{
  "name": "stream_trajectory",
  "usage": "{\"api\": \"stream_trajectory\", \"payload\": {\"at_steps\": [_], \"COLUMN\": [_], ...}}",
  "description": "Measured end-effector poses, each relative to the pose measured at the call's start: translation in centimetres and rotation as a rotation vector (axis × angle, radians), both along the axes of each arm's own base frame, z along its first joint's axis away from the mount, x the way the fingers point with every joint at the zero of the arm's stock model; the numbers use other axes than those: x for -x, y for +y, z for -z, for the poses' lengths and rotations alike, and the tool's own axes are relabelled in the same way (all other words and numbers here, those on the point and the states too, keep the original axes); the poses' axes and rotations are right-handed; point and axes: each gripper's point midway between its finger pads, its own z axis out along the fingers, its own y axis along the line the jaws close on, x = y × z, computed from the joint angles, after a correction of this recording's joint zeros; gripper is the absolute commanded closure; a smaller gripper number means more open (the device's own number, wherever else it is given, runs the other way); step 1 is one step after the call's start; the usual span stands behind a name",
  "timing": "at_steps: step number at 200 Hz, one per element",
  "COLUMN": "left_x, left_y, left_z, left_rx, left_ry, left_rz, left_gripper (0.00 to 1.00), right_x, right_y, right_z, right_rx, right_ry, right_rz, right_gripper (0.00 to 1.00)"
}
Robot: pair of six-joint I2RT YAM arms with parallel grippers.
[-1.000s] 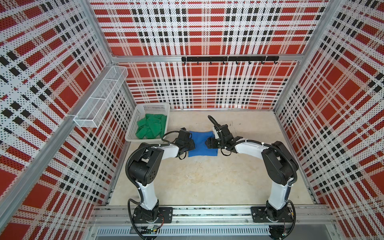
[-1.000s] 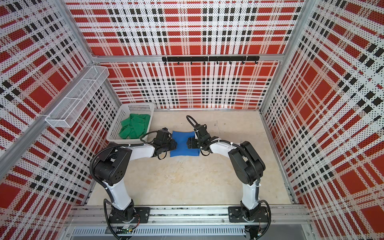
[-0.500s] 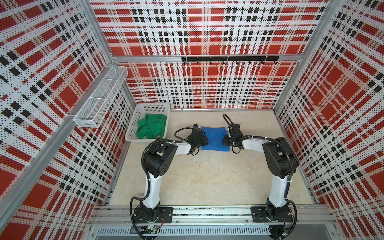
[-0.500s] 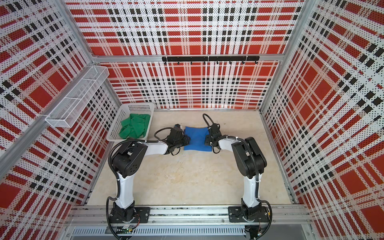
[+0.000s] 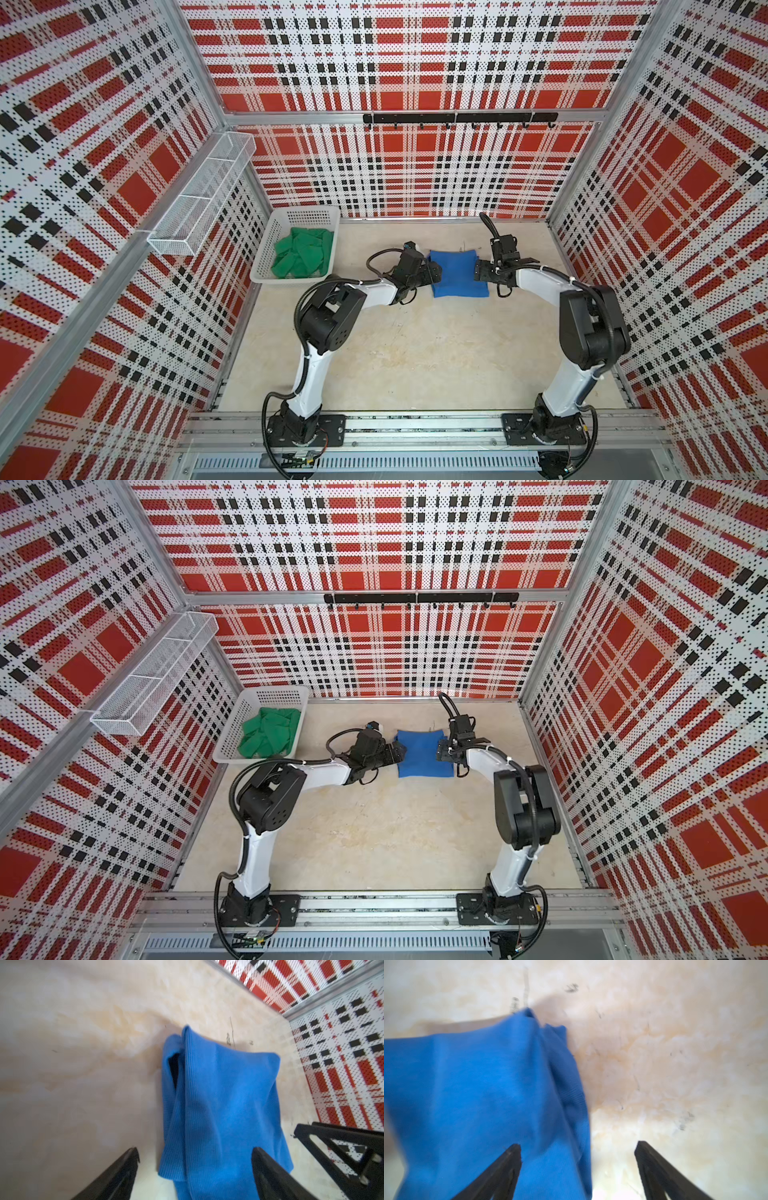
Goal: Fold and stack the tank tops
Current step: 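Lift the folded blue square off the table with both grippers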
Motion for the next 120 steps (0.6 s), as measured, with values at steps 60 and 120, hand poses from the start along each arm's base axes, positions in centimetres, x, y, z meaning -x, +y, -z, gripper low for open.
{"api": "stream_trajectory", "payload": {"at_steps": [60, 120], "left_x": [0.8, 4.3], "left_y": [11.7, 24.9], "left_z": [-19.3, -18.3], "left_rx": [-0.013, -0.118], "left_ry": [-0.321, -0.283], "left_rz": [-0.163, -0.387], "left_gripper": [0.09, 0.08], "right_x": [-1.0, -2.6], "right_y": [9.2, 7.5], "right_z": [-1.0, 6.0], "right_rx": [-0.035, 0.034], "right_ry": [-0.018, 0.146], "right_rz": [-0.14, -0.083], "right_gripper": [0.06, 0.07]}}
